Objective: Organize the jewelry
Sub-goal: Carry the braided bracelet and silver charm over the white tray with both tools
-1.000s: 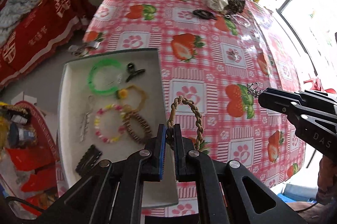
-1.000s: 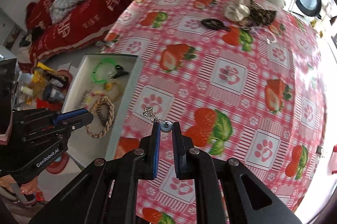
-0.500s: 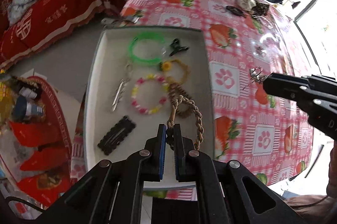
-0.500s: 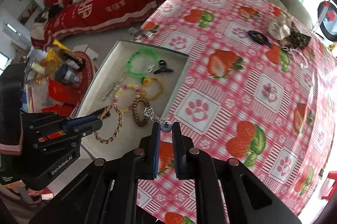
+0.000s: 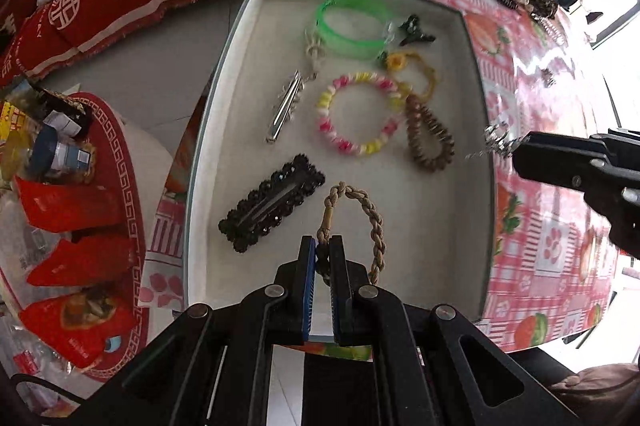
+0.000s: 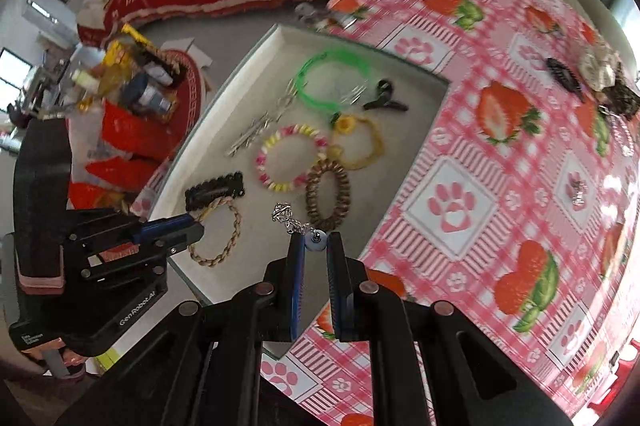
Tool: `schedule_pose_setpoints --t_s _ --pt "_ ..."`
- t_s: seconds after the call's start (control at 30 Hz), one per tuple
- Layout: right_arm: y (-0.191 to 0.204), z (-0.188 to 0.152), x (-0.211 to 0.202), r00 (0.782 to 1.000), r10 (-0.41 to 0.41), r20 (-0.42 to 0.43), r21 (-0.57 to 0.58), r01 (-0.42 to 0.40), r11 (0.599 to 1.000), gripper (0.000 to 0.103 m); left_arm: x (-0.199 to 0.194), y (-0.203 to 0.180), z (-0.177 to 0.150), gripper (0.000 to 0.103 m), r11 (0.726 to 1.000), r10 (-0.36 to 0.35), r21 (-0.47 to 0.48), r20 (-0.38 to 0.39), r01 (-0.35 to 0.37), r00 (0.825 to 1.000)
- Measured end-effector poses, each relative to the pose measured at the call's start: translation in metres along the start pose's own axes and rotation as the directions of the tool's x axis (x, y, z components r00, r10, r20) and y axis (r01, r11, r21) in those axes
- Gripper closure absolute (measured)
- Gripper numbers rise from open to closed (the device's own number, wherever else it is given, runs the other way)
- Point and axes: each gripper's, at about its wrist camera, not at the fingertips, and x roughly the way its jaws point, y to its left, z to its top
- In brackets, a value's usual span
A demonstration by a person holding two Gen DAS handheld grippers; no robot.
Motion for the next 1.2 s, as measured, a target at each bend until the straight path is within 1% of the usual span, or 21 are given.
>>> schedule_pose_setpoints --t_s 0.23,0.43,0.63,0.93,1.07,1.2 --pt "0.008 -0.004 0.032 0.997 0.003 -0.076 -0.014 -0.004 1.000 0.091 0.017 0.001 -0.007 0.090 1.000 0.003 0.007 -0.018 -0.003 1.000" --pt "0.011 -0.006 0.053 0.993 0.003 -0.120 -0.012 -0.004 1.000 0.091 0.025 0.004 -0.009 0.090 1.000 0.015 0.005 -0.026 -0.014 1.000" --pt "0.014 -0.006 0.065 0.990 -0.006 -0.140 -0.024 0.002 1.000 0.091 0.029 -0.001 -0.010 0.090 1.000 0.021 0.015 -0.031 -0.021 0.999" --pt "0.010 -0.005 0.085 0.985 -0.005 -0.174 0.003 0.006 1.000 0.091 0.037 -0.005 -0.012 0.090 0.999 0.034 0.036 -0.033 -0.033 0.999" --pt "0.011 -0.004 0.097 0.981 -0.008 -0.196 0.009 0.010 1.000 0.091 0.037 -0.007 -0.012 0.090 0.997 0.050 0.062 -0.029 -0.048 0.998" --pt "0.008 -0.007 0.098 0.980 -0.006 -0.198 0.019 0.011 1.000 0.091 0.037 -0.010 -0.012 0.090 0.996 0.061 0.067 -0.034 -0.059 0.998"
